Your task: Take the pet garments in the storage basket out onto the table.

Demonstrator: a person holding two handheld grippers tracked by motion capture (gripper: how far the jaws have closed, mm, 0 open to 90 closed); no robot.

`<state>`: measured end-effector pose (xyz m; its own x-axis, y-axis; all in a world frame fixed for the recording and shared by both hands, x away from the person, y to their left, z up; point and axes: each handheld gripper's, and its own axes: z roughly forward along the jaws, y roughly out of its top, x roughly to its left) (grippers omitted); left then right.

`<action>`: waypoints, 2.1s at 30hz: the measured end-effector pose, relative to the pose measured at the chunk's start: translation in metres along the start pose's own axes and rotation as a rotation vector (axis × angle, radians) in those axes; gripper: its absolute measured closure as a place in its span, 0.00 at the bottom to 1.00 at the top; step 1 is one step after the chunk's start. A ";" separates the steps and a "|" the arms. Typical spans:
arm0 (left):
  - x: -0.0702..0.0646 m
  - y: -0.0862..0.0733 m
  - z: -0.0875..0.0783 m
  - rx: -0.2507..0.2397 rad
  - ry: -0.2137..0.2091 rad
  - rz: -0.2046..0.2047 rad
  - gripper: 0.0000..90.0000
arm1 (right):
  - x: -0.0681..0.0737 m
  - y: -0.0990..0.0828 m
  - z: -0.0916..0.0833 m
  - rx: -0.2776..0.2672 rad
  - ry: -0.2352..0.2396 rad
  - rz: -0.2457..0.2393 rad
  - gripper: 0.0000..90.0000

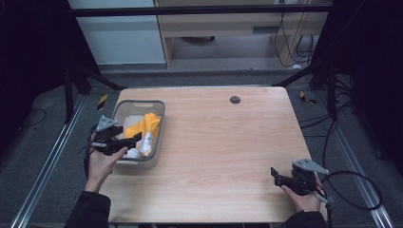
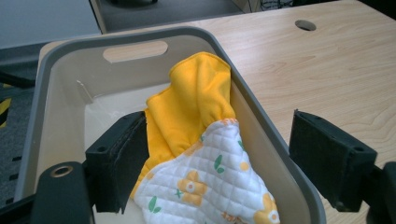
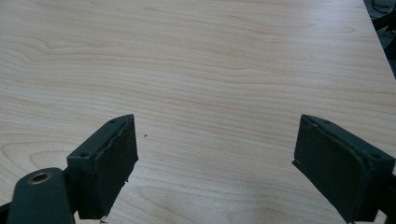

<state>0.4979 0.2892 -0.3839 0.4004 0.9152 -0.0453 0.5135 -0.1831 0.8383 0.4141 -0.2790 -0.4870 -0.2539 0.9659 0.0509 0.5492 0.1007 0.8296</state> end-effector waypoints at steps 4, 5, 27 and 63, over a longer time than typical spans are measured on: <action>0.001 0.002 0.006 0.019 0.004 -0.003 0.22 | 0.000 0.000 0.000 0.000 0.000 -0.004 0.15; 0.001 0.003 0.007 0.023 0.005 -0.003 0.22 | 0.000 0.000 0.000 0.001 0.001 -0.003 0.15; -0.004 0.012 0.028 0.110 0.023 0.010 0.24 | 0.000 0.000 0.001 0.006 0.005 0.003 0.15; -0.013 0.006 0.059 0.277 0.010 0.039 0.36 | -0.002 0.000 0.003 0.014 0.006 -0.008 0.15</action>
<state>0.5409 0.2545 -0.4102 0.4175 0.9086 -0.0094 0.6861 -0.3084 0.6589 0.4166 -0.2800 -0.4885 -0.2628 0.9637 0.0473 0.5582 0.1119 0.8221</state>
